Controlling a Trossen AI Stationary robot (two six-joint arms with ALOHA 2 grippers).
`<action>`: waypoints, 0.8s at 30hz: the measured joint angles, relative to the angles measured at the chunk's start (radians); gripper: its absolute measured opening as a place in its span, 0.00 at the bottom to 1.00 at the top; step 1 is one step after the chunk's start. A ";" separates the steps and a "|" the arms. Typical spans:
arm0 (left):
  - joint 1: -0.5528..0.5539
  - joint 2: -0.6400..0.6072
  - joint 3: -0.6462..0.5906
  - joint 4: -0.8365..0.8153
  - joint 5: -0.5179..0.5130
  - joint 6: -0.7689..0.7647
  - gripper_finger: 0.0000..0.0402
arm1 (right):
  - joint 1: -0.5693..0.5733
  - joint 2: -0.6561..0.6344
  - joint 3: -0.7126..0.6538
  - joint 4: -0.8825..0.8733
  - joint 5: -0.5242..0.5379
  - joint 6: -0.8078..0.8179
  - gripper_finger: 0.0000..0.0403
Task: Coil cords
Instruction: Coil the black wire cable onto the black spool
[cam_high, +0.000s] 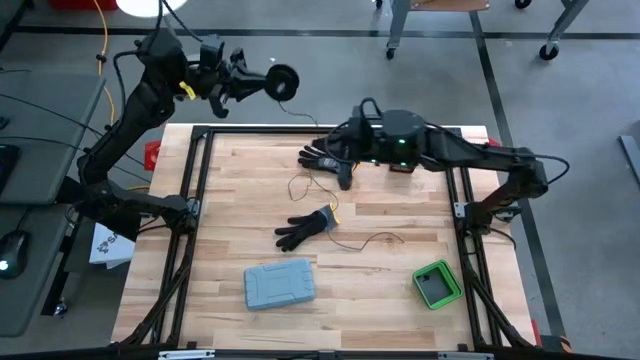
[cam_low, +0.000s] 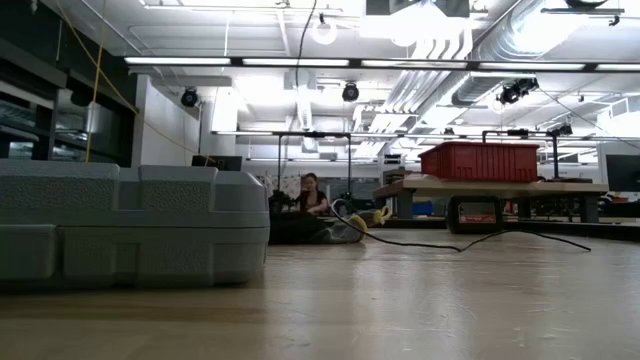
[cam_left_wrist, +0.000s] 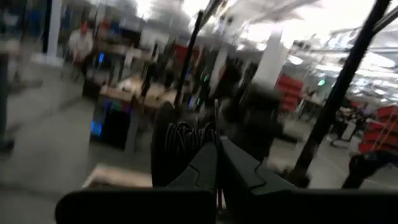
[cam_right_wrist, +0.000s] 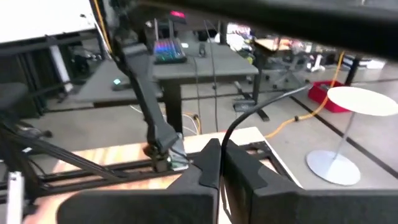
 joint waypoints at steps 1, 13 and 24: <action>0.003 -0.008 0.000 -0.046 -0.001 0.011 0.00 | 0.009 -0.014 0.000 -0.007 0.000 0.000 0.00; -0.110 0.022 0.000 -0.339 0.176 -0.107 0.00 | 0.034 -0.068 0.000 -0.002 -0.068 -0.019 0.00; -0.313 0.157 0.000 -0.305 0.225 -0.165 0.00 | 0.041 -0.060 0.000 0.109 -0.232 0.004 0.00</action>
